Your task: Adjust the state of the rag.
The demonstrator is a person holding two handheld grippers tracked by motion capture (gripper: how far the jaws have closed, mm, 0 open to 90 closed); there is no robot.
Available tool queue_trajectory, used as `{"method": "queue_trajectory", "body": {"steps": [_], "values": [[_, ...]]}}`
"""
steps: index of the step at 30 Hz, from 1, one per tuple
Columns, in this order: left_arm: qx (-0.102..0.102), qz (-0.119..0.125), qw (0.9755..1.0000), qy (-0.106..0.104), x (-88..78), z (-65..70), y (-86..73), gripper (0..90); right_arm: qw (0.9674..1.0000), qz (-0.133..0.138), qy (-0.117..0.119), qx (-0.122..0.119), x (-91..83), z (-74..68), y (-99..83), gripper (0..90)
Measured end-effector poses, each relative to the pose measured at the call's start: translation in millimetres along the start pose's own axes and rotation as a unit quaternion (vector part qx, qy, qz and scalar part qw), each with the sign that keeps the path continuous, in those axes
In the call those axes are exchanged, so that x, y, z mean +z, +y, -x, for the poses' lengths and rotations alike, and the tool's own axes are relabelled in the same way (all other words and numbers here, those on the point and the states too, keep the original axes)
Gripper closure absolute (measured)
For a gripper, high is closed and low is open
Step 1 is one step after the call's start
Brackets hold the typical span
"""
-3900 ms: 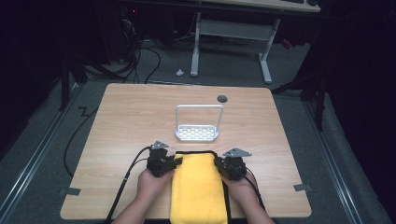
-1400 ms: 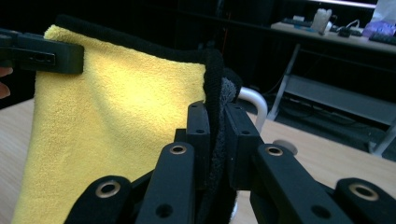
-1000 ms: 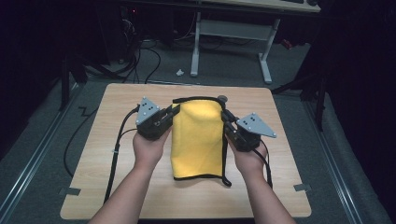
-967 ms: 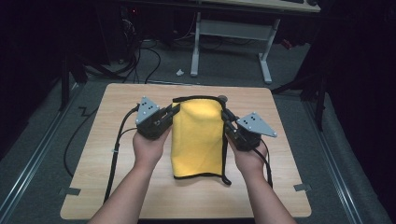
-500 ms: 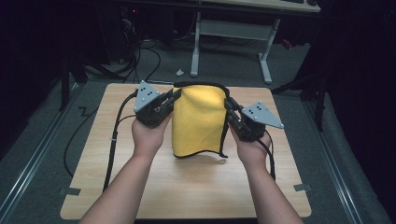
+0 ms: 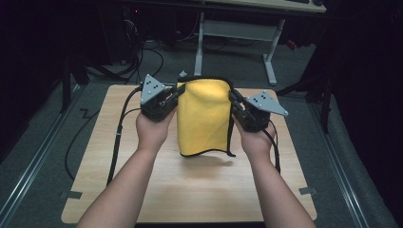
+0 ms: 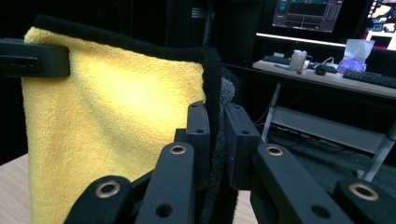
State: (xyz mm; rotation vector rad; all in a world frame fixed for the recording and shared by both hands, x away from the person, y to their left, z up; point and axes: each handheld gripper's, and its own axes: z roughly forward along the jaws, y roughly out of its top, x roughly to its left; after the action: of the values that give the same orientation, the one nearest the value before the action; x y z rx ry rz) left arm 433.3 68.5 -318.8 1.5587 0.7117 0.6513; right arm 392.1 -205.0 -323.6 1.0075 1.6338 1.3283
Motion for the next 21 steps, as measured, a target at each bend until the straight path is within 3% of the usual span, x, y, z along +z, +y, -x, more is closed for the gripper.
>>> {"method": "queue_trajectory", "body": {"steps": [4,8,10,16,21], "values": [[0.014,0.0,0.9999,0.007,8.5,-4.9,7.2,84.9,1.0,0.003,0.0,0.006,6.9,6.3,3.4,82.2],[0.011,-0.003,0.9999,0.006,21.1,-8.7,15.6,84.9,0.9999,0.002,-0.005,0.01,16.0,12.2,6.3,82.2],[0.018,-0.003,0.9997,0.013,27.2,-9.4,18.7,85.0,0.9999,0.0,-0.006,0.016,20.2,16.4,8.4,82.2],[0.013,-0.008,0.9996,0.022,46.3,-20.0,20.5,84.9,0.9997,-0.003,-0.007,0.022,35.4,28.3,14.6,82.2],[-0.001,-0.026,0.9992,0.03,60.8,-29.5,13.9,84.5,0.9995,-0.016,-0.006,0.025,51.3,34.6,11.8,82.1]]}}
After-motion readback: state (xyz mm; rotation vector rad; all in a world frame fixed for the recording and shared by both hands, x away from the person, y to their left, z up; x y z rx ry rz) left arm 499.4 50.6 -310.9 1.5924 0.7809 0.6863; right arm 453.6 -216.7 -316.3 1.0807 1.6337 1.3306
